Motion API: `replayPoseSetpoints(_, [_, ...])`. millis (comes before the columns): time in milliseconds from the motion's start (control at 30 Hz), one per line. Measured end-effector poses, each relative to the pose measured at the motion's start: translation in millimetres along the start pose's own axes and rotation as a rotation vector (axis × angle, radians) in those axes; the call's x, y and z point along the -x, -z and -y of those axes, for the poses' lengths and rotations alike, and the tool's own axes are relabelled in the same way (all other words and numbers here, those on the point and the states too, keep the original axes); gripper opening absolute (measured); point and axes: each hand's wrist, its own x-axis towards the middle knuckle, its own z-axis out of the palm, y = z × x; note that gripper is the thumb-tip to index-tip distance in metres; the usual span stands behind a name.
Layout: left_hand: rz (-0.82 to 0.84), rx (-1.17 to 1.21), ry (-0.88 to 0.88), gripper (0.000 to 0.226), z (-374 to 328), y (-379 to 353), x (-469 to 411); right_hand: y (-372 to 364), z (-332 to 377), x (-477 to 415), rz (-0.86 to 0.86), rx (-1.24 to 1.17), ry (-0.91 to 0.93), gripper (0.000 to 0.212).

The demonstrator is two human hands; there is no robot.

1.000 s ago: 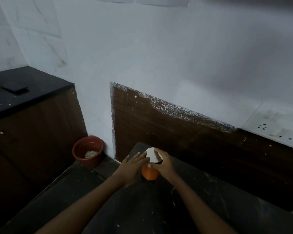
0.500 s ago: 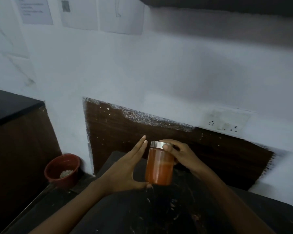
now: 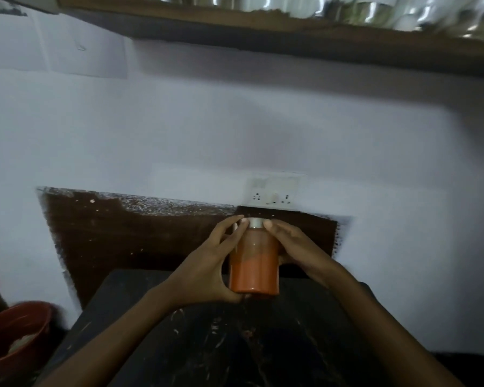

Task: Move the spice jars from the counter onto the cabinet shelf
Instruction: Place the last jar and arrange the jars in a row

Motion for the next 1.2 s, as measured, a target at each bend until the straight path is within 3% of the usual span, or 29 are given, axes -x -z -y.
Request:
replayPoseSetpoints(67, [-0.004, 0.000, -0.010, 0.122, -6, -7, -9, 14, -4, 10, 0.008, 0.022, 0.027, 0.050])
replayPoseSetpoints(200, [-0.021, 0.006, -0.024, 0.121, -19, -21, -26, 44, -18, 32, 0.232, 0.059, 0.059, 0.107])
replayPoseSetpoints(300, [-0.008, 0.001, -0.028, 0.121, -26, -28, -32, 52, -25, 45, 0.271, 0.216, 0.106, 0.127])
replayPoseSetpoints(500, [0.031, 0.090, -0.014, 0.127, -42, -44, -43, 65, -27, 57, 0.106, 0.431, 0.217, 0.123])
replayPoseSetpoints(667, [0.088, 0.097, -0.048, 0.127, -62, -46, -56, 69, -27, 63, 0.070, 0.555, 0.270, 0.123])
replayPoseSetpoints(867, [0.064, 0.241, 0.013, 0.123, -71, -38, -57, 94, -23, 77, 0.143, 0.360, 0.205, 0.129])
replayPoseSetpoints(1000, [0.072, 0.303, 0.016, 0.122, -77, -33, -59, 96, -19, 79, 0.145, 0.331, 0.203, 0.123])
replayPoseSetpoints(1200, [0.087, 0.134, -0.080, 0.126, -87, -27, -68, 87, -9, 77, -0.019, 0.582, 0.303, 0.119])
